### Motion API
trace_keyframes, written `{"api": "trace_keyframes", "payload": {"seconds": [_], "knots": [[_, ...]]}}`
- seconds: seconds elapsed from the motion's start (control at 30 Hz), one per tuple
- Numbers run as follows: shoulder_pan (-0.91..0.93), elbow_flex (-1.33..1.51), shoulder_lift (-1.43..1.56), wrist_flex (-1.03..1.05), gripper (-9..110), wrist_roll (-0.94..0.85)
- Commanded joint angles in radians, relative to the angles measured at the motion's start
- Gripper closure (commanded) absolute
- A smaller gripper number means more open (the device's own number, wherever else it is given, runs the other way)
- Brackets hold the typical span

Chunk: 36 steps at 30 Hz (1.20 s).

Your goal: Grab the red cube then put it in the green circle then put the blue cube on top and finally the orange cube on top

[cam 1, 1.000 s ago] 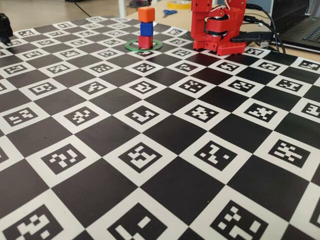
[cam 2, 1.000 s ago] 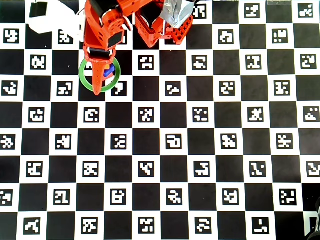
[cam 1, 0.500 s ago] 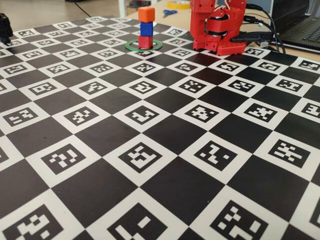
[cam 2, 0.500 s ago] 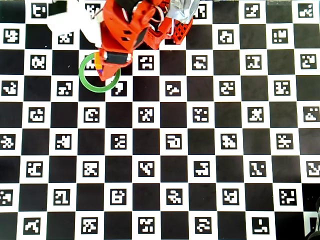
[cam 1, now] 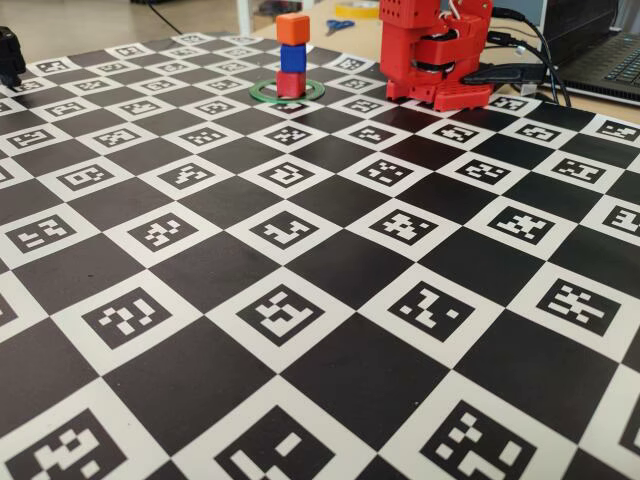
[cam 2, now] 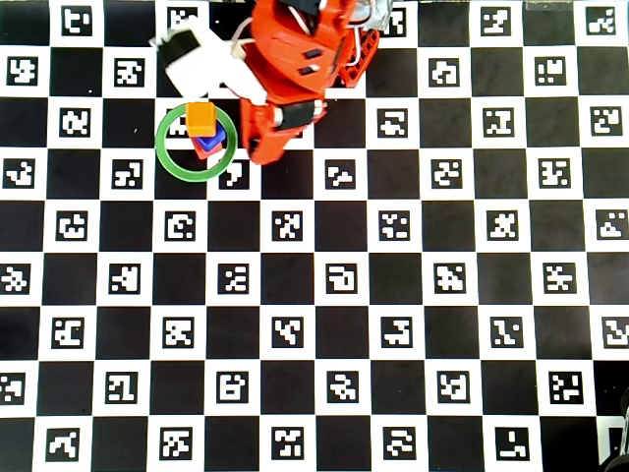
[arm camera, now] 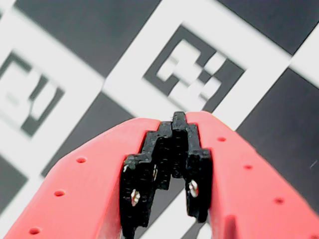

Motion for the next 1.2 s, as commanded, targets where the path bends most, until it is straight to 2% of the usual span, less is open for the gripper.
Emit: {"api": "trace_keyframes", "payload": {"seconds": [0.0, 0.2, 0.77, 1.17], "knots": [[-0.115, 0.026, 0.058, -0.029, 107, -0.002], [-0.184, 0.187, 0.13, -0.064, 107, -0.15], [-0.328, 0.601, 0.313, -0.081, 107, -0.337], [-0.298, 0.83, 0.469, -0.084, 107, -0.414]]}}
